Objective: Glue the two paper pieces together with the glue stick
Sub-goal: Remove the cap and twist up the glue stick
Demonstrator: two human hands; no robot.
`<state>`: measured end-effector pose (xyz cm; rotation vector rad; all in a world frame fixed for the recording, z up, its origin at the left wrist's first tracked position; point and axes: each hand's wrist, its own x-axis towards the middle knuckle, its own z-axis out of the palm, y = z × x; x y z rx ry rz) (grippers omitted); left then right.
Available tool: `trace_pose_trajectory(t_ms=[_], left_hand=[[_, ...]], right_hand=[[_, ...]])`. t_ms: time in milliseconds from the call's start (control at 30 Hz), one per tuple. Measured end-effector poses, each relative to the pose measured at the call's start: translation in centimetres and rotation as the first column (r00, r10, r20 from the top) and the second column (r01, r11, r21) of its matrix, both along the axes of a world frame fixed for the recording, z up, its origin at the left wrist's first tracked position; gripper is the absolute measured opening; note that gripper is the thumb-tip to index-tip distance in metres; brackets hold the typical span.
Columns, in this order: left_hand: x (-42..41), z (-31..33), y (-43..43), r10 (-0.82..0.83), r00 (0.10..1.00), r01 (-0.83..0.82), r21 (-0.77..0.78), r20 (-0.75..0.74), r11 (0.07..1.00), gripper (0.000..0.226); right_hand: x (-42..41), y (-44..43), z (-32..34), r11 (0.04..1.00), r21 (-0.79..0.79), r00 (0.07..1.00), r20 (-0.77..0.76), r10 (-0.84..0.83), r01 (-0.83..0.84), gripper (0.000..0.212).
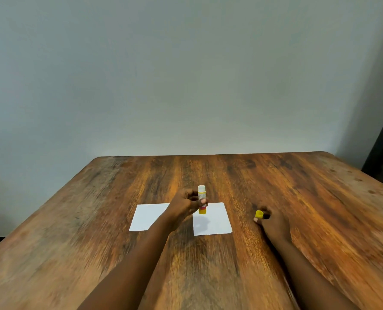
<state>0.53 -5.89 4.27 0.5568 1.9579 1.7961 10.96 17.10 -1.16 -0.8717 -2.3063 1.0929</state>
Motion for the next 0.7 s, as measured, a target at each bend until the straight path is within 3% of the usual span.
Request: trace_pose_trajectory(t_ms=[233, 333, 500, 700], left_hand=[[0.1, 0.6, -0.4, 0.142, 0.990, -0.142, 0.067, 0.005, 0.988, 0.030], [0.4, 1.5, -0.1, 0.195, 0.981, -0.196, 0.133, 0.024, 0.971, 0.039], [0.7, 3.0, 0.4, 0.264, 0.963, -0.267, 0.226, 0.045, 0.937, 0.037], [0.7, 3.9, -0.5, 0.297, 0.953, -0.303, 0.221, 0.061, 0.927, 0.031]], right_hand=[[-0.9, -2.1, 1.4, 0.998, 0.040, 0.999, 0.017, -0.052, 0.051, 0.038], [-1.8, -5.6, 2.9, 1.000, -0.017, 0.977, -0.214, 0.010, -0.014, 0.030], [-2.8, -11.7, 4.7, 0.927, -0.050, 0.830, -0.467, 0.306, -0.371, 0.024], [-4.3, -14.4, 5.0, 0.979, -0.009, 0.822, -0.546, 0.165, -0.203, 0.023]])
